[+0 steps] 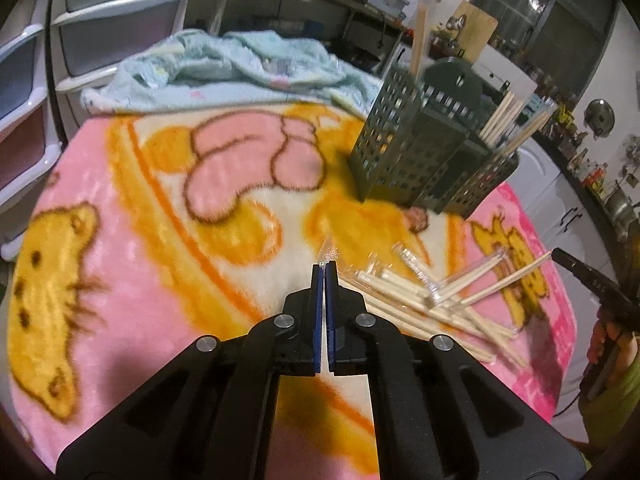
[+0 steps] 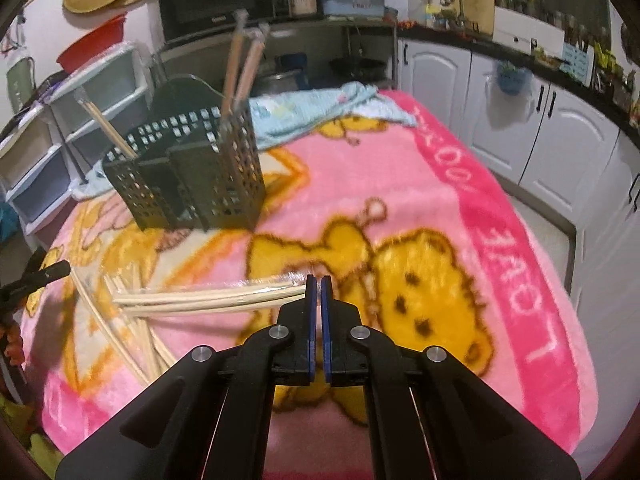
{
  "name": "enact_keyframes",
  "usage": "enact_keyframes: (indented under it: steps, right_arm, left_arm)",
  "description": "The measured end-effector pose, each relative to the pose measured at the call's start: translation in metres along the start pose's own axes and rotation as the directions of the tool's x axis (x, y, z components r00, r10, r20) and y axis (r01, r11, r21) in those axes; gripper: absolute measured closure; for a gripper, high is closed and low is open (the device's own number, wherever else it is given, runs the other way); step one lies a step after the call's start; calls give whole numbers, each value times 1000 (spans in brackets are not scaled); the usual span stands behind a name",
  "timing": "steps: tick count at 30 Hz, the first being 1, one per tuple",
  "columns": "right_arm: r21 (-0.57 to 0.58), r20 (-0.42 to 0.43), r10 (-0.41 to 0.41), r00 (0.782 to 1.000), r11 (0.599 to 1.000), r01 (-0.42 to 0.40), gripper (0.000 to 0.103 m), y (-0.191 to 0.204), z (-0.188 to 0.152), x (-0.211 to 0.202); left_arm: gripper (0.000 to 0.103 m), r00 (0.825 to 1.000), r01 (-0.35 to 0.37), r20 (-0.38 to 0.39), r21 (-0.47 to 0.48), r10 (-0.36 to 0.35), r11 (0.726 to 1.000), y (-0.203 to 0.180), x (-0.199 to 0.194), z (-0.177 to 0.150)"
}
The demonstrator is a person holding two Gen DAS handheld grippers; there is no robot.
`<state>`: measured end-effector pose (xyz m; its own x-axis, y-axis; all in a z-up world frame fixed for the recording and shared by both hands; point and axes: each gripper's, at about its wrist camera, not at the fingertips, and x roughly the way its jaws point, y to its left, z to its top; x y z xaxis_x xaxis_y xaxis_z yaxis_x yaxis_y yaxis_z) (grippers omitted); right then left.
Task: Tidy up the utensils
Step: 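Lift both held chopsticks and carry them above the green caddy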
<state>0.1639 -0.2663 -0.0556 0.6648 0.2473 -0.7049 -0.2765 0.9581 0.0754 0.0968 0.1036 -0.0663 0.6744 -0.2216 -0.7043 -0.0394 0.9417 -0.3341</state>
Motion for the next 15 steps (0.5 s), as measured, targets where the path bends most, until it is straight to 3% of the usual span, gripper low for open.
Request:
enact_keyframes:
  steps: [5, 15]
  right_arm:
    - [-18, 65, 11, 998, 1000, -10, 101, 10, 8, -21]
    - [-63, 160, 56, 985, 997, -46, 101, 27, 23, -57]
  left_arm:
    - [103, 997, 64, 45, -12, -64, 998, -12, -21, 11]
    - [103, 975, 172, 131, 82, -181, 982, -66, -49, 36]
